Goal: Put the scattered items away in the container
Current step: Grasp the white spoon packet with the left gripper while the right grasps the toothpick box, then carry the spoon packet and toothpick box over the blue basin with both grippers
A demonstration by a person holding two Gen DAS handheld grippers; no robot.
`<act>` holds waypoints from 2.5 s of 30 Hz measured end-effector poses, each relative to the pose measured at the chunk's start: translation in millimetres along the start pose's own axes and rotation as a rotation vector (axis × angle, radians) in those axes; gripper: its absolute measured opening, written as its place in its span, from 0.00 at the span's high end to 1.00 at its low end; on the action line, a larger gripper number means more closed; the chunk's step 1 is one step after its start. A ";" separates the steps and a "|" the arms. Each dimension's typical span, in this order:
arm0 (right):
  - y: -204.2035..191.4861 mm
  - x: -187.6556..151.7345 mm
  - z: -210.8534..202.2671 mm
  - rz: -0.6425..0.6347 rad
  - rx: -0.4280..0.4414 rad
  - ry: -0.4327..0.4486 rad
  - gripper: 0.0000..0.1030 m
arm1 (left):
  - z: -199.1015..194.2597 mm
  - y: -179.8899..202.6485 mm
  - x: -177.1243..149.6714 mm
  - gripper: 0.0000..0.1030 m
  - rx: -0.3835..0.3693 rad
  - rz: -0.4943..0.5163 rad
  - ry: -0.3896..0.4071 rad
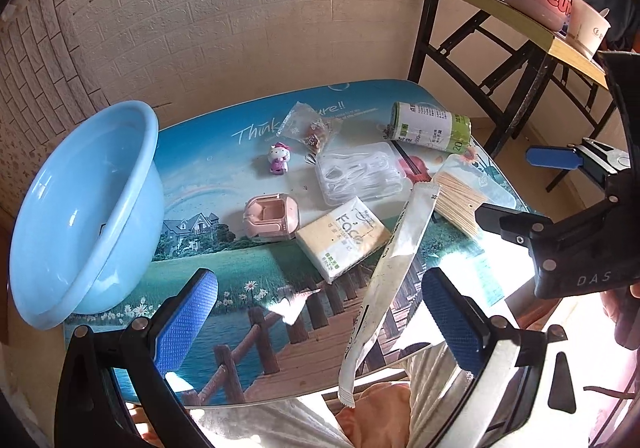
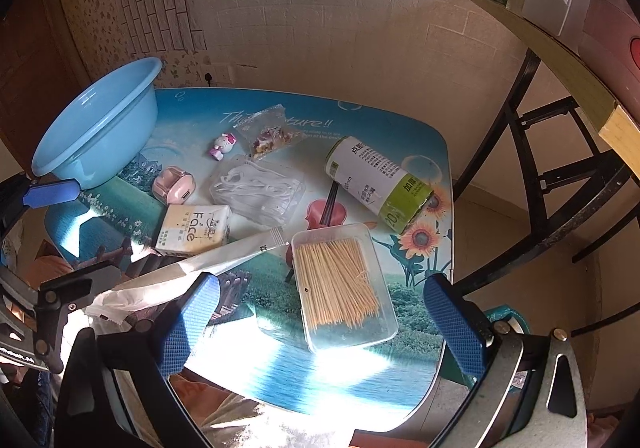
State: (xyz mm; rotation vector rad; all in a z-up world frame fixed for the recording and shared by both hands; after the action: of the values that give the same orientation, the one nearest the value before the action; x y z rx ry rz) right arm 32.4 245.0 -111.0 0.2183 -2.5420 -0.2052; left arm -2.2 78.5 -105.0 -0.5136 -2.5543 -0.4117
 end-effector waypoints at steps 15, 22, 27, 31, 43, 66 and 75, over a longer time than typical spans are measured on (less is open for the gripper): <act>8.5 -3.0 16.8 -0.012 -0.010 -0.041 0.00 | 32.0 5.6 -5.0 0.20 0.010 0.043 -0.081; 7.0 -1.6 30.8 -0.026 -0.005 -0.066 0.00 | 43.9 7.8 -7.0 0.20 0.005 0.066 -0.099; 6.9 -1.7 39.0 -0.041 -0.016 -0.082 0.00 | 56.5 10.4 -11.1 0.21 0.014 0.088 -0.127; 9.1 -1.1 46.2 -0.047 -0.022 -0.091 0.02 | 66.8 11.8 -13.6 0.33 0.029 0.114 -0.145; 1.1 -3.2 55.2 -0.073 -0.007 -0.115 0.09 | 73.9 12.4 -15.1 0.66 -0.031 0.097 -0.123; -12.8 -9.3 52.4 -0.042 0.056 -0.139 0.38 | 49.4 17.7 -18.9 0.88 -0.124 0.117 -0.061; -10.3 -10.1 26.2 0.031 0.074 -0.116 0.38 | 26.3 13.3 -20.0 0.89 -0.140 0.111 -0.020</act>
State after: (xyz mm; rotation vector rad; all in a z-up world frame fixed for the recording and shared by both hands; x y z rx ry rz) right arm 27.2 239.5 -139.9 0.2010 -2.6687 -0.1148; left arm 8.9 94.6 -134.8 -0.7104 -2.5133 -0.5508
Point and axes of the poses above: each gripper's, at about its wrist camera, not at the fingertips, and z roughly the way its jaws point, y to its right, x to its top, the point moved 5 cm from there along z, roughly the way its jaws point, and after that the axes turned 13 degrees about -x, right-handed, at the moved point
